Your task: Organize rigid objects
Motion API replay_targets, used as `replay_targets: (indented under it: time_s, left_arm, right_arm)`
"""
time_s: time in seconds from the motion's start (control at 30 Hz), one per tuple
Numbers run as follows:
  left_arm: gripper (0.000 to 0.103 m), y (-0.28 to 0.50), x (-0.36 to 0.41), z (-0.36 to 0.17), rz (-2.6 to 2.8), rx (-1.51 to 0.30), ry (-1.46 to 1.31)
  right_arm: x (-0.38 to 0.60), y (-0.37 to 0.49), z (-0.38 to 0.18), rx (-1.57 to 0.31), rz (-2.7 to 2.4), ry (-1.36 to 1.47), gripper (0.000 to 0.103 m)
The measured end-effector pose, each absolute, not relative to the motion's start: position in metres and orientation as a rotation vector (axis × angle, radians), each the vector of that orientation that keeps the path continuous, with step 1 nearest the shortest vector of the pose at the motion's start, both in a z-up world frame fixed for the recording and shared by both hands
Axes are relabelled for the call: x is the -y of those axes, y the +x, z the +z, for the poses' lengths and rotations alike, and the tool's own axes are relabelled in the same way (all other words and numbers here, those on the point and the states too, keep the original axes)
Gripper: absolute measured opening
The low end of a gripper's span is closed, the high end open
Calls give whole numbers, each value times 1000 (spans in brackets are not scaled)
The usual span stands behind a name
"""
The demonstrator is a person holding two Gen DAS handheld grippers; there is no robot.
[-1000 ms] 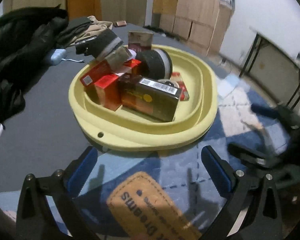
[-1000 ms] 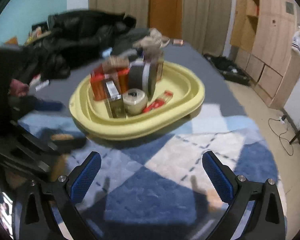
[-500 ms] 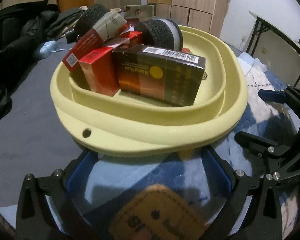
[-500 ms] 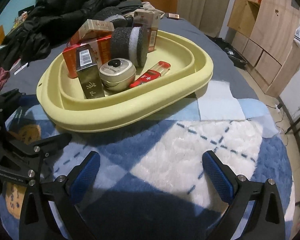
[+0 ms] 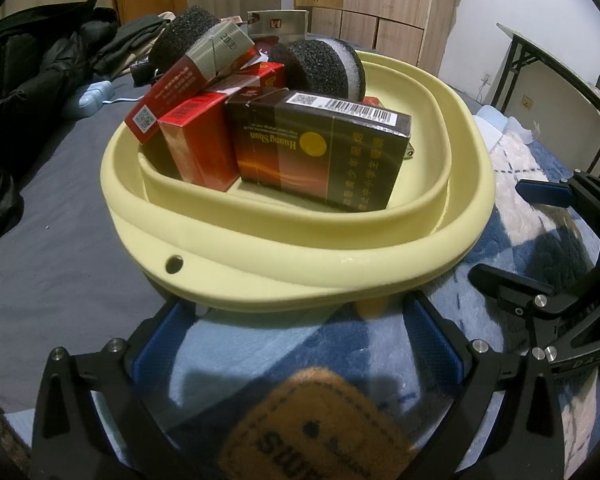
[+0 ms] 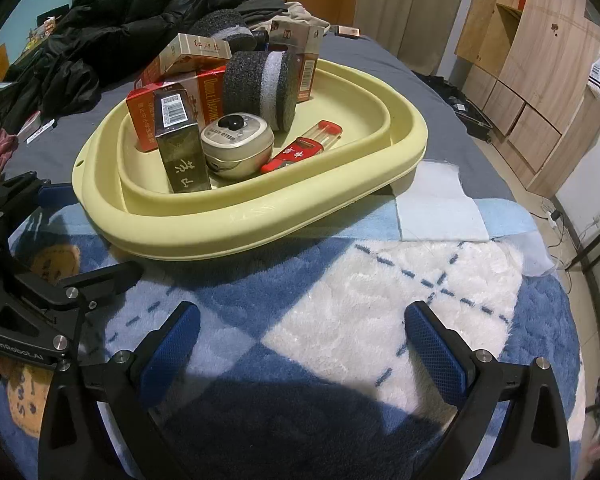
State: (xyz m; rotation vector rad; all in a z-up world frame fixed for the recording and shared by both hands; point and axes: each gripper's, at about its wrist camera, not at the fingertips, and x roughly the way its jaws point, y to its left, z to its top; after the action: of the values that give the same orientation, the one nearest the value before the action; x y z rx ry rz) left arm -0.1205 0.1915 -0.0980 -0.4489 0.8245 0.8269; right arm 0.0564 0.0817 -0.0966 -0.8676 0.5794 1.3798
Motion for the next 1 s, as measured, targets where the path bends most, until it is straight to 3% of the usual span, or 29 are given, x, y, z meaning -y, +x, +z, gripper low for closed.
replay_targets:
  time_s: [1.0]
  left_arm:
    - [103, -121, -192, -98, 827, -824, -448]
  right_arm:
    - [-82, 56, -97, -579, 1380, -867, 103]
